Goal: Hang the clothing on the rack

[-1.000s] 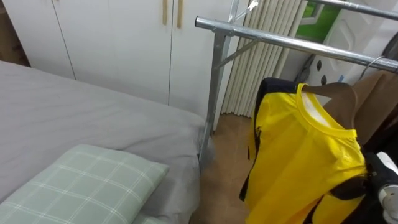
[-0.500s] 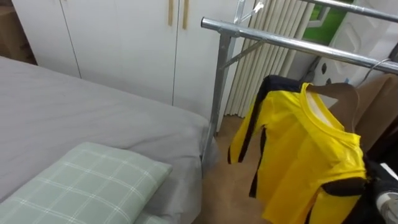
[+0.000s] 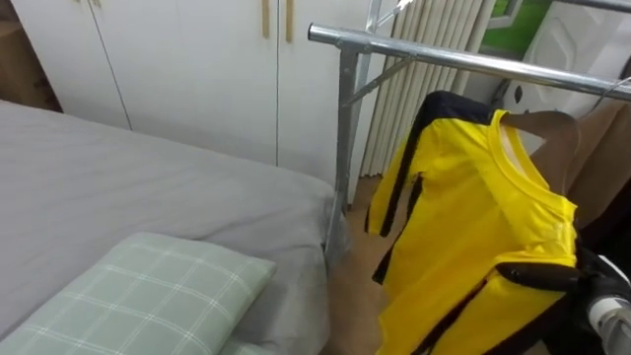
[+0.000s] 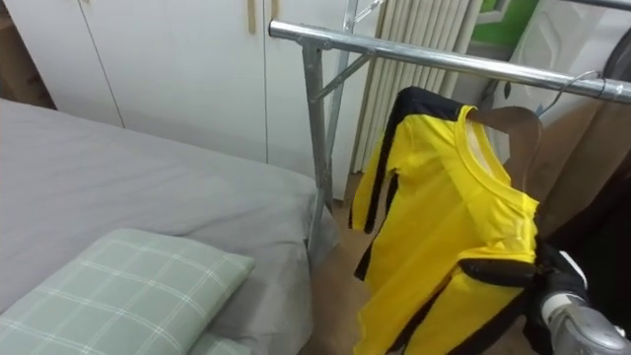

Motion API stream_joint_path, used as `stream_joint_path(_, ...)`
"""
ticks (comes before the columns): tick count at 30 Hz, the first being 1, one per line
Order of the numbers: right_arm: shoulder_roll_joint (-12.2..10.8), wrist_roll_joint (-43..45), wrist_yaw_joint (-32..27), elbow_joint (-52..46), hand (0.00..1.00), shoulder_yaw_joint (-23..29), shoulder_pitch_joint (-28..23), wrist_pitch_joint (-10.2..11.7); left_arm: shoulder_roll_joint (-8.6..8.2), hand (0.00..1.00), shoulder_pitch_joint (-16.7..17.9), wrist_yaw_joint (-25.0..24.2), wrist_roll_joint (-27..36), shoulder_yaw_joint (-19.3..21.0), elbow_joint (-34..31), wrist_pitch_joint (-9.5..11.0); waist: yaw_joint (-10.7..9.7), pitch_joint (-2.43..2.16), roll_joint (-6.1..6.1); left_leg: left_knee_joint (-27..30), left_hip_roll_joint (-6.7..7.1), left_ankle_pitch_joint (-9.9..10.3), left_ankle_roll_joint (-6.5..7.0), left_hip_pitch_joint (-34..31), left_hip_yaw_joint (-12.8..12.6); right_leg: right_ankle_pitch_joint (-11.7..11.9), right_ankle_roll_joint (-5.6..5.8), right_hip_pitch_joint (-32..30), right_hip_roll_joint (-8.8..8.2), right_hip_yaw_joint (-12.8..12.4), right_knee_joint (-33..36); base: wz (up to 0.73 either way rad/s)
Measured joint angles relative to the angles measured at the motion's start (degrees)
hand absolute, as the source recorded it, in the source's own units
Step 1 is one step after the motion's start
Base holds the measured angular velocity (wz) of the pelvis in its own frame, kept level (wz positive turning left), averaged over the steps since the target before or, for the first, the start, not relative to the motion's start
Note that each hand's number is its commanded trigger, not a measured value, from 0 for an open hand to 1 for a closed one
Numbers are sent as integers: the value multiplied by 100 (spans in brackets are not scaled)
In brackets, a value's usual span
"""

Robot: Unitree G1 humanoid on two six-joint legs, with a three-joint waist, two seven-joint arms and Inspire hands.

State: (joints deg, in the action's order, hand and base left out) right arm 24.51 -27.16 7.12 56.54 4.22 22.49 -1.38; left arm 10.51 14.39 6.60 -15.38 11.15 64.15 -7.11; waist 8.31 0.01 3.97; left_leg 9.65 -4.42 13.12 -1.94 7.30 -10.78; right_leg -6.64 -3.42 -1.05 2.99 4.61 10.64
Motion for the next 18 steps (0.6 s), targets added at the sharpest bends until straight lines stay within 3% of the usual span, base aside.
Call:
stream_joint_path(10, 1, -68, 248, -48, 0, 0, -22, -1, 4, 0, 67, -9, 22, 1, 7, 6, -33, -8, 14, 13, 0, 0, 0, 15, -10, 0, 0, 8, 3, -5, 4, 0)
stream_joint_path(18, -4, -1003, 576, -39, 0, -29, -88, -189, 5, 0, 64, -52, 19, 98, 5, 8, -12, -5, 27, 10, -2, 0, 0, 27, -3, 0, 0, 60, 0, 3, -7, 2)
